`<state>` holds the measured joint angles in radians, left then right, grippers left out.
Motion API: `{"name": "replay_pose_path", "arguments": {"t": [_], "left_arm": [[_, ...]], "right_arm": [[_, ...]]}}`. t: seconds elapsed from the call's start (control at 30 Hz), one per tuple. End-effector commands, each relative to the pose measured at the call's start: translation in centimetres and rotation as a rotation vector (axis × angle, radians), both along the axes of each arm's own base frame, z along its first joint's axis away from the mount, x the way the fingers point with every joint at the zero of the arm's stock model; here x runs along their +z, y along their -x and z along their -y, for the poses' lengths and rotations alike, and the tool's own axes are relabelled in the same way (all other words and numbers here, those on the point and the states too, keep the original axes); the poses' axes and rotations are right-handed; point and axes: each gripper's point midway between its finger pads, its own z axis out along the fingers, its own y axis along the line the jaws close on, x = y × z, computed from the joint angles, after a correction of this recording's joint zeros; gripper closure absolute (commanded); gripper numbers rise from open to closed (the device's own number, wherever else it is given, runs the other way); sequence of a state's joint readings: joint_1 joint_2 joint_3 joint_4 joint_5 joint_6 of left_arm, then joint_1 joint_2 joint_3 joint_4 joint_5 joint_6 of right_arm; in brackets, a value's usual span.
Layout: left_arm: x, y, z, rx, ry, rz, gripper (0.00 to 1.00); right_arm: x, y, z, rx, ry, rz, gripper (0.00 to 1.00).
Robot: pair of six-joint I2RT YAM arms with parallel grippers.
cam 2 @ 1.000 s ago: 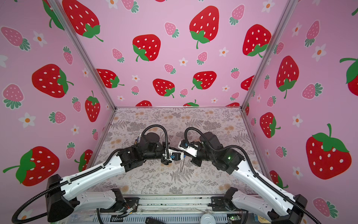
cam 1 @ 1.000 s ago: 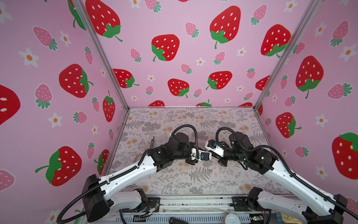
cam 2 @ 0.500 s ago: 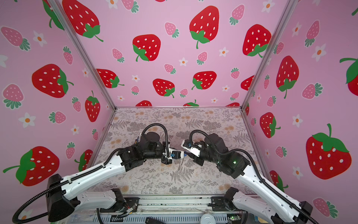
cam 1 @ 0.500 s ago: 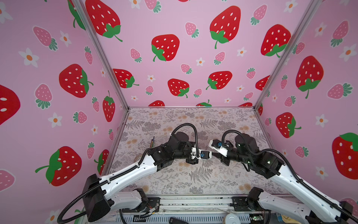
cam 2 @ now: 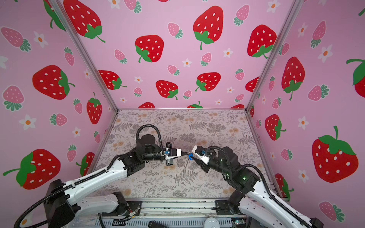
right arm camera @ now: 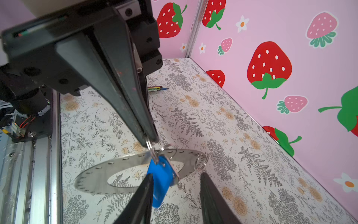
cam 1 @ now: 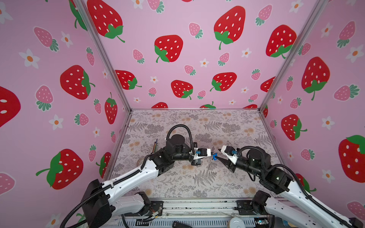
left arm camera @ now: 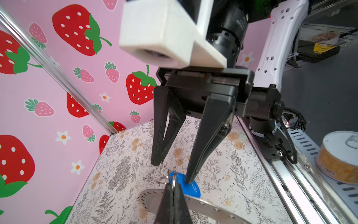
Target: Put the keys on the keyring
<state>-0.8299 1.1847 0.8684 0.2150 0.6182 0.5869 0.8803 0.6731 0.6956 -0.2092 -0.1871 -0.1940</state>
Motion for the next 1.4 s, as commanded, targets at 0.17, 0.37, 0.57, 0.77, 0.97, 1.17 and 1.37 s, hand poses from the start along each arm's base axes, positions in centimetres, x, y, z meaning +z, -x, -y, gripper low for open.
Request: {"name": "replay_pose_path", "arguments": {"t": [0.17, 0.37, 0.57, 0.77, 0.97, 1.17, 1.37], "left_arm": [[3.2, 1.1, 0.0, -0.062, 0.114, 0.059, 1.00], [3.6, 1.2, 0.0, -0.072, 0.134, 0.064, 1.00], [3.8, 1.3, 0.0, -0.073, 0.139, 0.070, 1.00], [3.9, 0.9, -0.1, -0.057, 0.146, 0.068, 1.00], [4.2, 0.7, -0.1, -0.054, 0.162, 0.065, 1.00], [4.5, 0.5, -0.2, -0.040, 0.171, 0.066, 1.00], [4.8, -0.8, -0.2, 0.034, 0.189, 0.036, 1.00]], "right_arm": [[1.6, 0.5, -0.5, 0.034, -0.112, -0.007, 0.58], [1.1, 0.4, -0.8, 0.040, -0.130, -0.029, 0.57], [1.5, 0.8, -0.9, 0.068, -0.156, -0.017, 0.60], [2.4, 2.2, -0.8, 0.134, -0.199, 0.009, 0.72], [2.2, 2.7, -0.9, 0.161, -0.209, -0.004, 0.83], [2.0, 2.1, -0.7, 0.125, -0.198, 0.001, 0.97], [1.8, 0.5, 0.1, 0.026, -0.142, 0.017, 1.00]]}}
